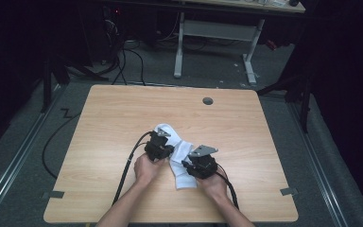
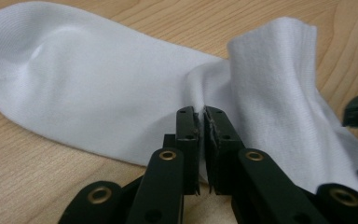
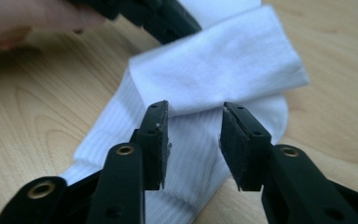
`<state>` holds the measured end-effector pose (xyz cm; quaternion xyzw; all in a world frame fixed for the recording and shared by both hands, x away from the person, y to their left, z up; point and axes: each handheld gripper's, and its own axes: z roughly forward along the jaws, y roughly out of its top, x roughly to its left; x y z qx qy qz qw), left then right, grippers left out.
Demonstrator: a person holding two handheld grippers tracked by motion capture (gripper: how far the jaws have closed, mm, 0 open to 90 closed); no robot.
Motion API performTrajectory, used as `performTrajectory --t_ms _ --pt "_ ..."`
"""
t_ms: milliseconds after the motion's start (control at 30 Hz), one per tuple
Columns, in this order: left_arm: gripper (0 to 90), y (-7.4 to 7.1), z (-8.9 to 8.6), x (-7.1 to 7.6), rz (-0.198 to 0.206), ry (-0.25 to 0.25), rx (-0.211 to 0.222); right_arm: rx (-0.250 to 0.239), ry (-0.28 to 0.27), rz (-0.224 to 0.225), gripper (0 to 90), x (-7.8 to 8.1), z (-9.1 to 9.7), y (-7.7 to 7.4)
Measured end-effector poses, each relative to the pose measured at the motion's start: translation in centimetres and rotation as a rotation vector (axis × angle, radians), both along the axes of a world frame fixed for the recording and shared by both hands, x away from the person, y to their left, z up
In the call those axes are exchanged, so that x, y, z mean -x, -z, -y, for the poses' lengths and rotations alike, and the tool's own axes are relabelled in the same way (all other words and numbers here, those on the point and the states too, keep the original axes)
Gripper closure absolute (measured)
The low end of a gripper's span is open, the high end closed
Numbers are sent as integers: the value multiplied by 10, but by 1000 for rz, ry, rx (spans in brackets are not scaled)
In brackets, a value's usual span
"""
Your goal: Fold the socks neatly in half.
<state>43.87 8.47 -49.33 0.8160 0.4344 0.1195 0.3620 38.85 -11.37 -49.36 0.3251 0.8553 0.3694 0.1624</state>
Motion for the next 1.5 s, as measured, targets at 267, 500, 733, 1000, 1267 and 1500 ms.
performTrajectory --t_ms 267,500,733,1000,1267,1500 --pt "875 -7 -1 1 38 -4 65 6 -19 -40 759 -5 -1 7" --pt "875 -17 -4 -6 41 -11 90 22 -18 -6 847 -4 -6 6" --pt "875 -28 -2 -11 61 -11 100 18 -16 6 850 -4 -2 2" --pt "876 -38 -15 -14 80 -44 137 -17 -11 26 850 0 4 -9" --pt "876 -43 -20 -17 90 -58 140 -42 -20 46 849 8 8 -20" --pt "875 -48 -20 -21 114 -73 134 -56 -32 44 848 21 16 -21"
